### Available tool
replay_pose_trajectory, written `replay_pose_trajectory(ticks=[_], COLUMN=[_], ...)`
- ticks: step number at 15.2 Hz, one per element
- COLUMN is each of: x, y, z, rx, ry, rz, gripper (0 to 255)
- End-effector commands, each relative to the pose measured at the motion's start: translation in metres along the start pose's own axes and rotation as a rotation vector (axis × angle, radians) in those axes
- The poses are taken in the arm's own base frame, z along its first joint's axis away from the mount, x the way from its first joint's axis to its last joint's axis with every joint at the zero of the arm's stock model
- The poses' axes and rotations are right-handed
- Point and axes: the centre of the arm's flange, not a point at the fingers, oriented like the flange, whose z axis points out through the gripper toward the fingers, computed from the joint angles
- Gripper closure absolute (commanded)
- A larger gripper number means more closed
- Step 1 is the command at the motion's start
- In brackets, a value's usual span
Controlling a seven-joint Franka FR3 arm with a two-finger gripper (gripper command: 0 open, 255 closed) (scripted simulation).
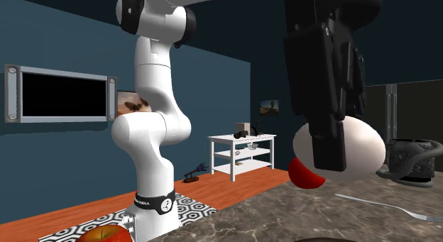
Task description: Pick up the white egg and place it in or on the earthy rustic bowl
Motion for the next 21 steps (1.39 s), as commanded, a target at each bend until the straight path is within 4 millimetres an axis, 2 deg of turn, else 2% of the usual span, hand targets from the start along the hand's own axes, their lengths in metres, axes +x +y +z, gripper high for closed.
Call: replay_pose_trajectory(ticks=[1,2,16,21], x=[0.022,0.034,0.03,0.03], y=[0.016,0.025,0.029,0.029], z=[0.003,0.004,0.076,0.076], rx=[-0.001,-0.001,-0.001,-0.001], ry=[0.0,0.0,0.0,0.0], rz=[-0.001,-0.001,-0.001,-0.001], gripper=[255,255,255,255])
